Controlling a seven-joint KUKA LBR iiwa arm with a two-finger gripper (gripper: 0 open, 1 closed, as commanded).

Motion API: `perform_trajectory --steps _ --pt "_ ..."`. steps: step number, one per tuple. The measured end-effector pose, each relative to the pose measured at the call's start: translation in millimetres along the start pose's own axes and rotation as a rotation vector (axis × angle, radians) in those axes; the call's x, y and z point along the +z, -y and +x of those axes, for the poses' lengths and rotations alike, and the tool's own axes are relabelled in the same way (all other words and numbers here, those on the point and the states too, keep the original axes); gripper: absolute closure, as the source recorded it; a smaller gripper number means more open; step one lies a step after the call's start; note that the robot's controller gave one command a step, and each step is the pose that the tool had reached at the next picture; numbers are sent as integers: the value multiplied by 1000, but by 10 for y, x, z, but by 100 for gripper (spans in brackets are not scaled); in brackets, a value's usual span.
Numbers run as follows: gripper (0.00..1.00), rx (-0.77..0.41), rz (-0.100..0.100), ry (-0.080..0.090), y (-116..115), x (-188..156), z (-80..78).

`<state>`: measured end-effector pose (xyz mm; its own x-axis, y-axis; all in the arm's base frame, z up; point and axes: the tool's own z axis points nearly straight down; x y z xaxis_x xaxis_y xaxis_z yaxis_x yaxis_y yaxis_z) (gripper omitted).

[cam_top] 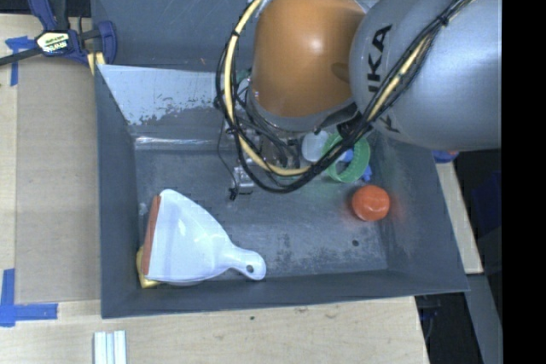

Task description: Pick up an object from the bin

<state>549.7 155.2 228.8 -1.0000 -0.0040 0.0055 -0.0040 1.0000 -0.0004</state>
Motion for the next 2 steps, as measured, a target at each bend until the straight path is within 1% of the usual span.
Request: perform_trajectory --steps 1,2 --pt "0 162 1 4 481 306 -554" --pt "0 272 3 3 1074 772 -694"
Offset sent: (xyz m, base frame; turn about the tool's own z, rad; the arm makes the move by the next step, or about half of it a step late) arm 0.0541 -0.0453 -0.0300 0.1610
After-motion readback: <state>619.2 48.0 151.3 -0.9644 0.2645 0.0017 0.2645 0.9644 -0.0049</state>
